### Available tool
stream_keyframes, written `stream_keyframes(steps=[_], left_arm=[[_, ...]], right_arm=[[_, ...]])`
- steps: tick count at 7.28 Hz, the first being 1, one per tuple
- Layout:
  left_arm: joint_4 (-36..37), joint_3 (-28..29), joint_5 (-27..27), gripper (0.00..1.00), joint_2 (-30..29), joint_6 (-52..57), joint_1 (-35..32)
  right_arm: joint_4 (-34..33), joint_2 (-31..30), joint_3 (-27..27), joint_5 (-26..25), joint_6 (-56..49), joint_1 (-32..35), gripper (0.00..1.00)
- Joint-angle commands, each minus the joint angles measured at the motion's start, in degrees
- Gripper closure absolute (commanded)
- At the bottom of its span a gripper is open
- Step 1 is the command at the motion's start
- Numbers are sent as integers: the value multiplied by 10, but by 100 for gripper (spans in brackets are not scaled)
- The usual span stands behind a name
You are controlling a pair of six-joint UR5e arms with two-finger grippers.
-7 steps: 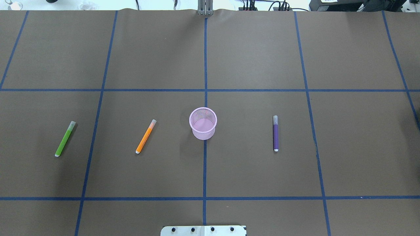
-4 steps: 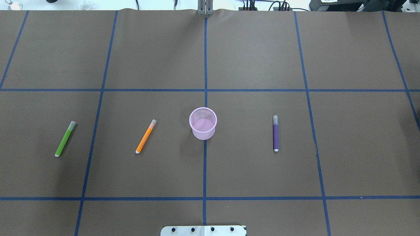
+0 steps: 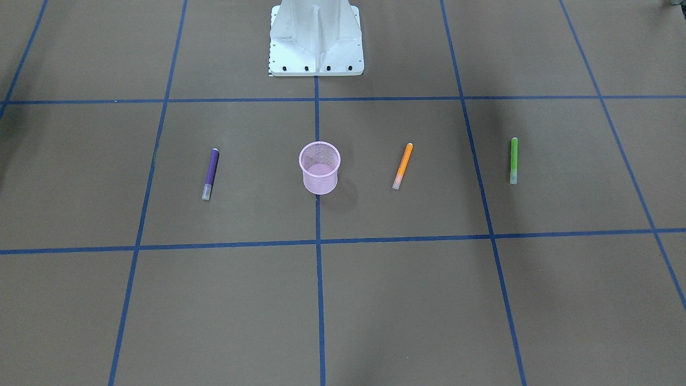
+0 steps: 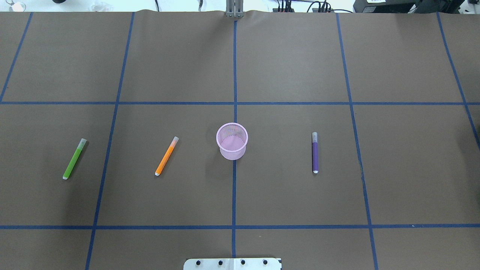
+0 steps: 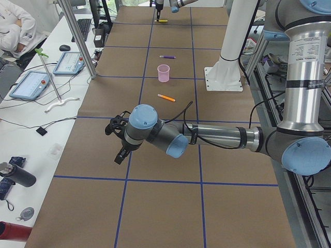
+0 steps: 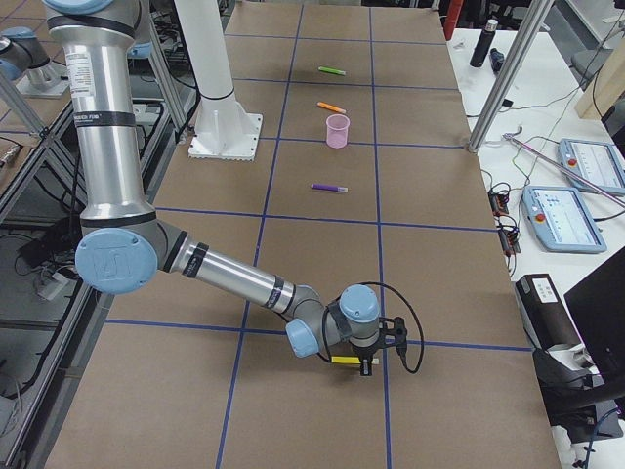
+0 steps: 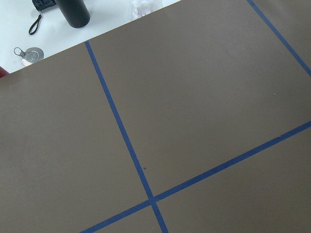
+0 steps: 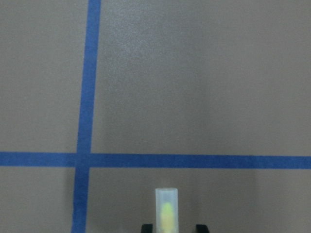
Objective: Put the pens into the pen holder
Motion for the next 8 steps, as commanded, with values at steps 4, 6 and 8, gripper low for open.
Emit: stream_keyframes(steps=[4,6,8], left_arm=[[0,4,0,0,-1,0,0],[0,5,0,0,-1,0,0],[0,5,0,0,-1,0,0]], right_arm=[[0,4,-3,-3,0,-2,62],[0,4,-3,-12,0,-5,62],[0,4,-3,-14,-1,-7,63]])
